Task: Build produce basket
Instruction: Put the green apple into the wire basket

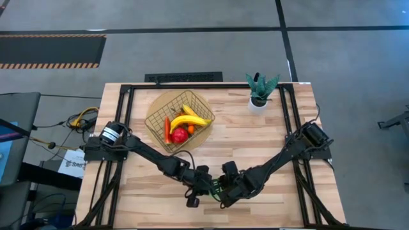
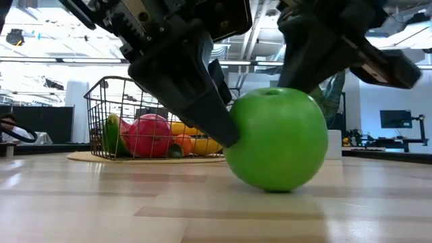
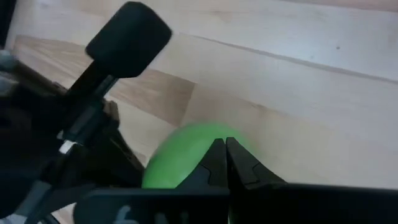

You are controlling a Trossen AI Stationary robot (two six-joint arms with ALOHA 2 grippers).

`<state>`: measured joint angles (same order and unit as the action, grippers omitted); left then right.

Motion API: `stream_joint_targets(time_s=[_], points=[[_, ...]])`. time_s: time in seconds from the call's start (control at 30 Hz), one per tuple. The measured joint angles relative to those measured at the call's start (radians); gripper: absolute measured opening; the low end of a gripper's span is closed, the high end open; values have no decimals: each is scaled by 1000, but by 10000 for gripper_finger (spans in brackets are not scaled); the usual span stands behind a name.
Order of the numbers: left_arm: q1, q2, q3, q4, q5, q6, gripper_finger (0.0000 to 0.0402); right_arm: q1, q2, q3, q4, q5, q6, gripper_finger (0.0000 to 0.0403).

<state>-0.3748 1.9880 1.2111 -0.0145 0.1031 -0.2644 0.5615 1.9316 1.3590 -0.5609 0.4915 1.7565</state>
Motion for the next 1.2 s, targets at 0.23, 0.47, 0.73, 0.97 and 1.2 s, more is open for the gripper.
stream_joint_targets(time_s=[0.23, 0.47, 0.73, 0.97, 1.2], points=[[23, -4, 13, 0, -53, 56, 0, -11, 1, 4, 82, 11, -8, 0], [30, -58, 67, -193, -158, 173, 0, -23, 0, 38, 74, 65, -103, 0], [38, -73, 75, -231, -175, 131, 0, -32, 2, 226, -567, 25, -24, 0], [94, -84, 77, -174, -10, 184, 0, 76, -19, 216, -995, -236, 285, 0], [189, -82, 85, -157, 112, 236, 0, 257, -41, 82, -761, -335, 606, 0]])
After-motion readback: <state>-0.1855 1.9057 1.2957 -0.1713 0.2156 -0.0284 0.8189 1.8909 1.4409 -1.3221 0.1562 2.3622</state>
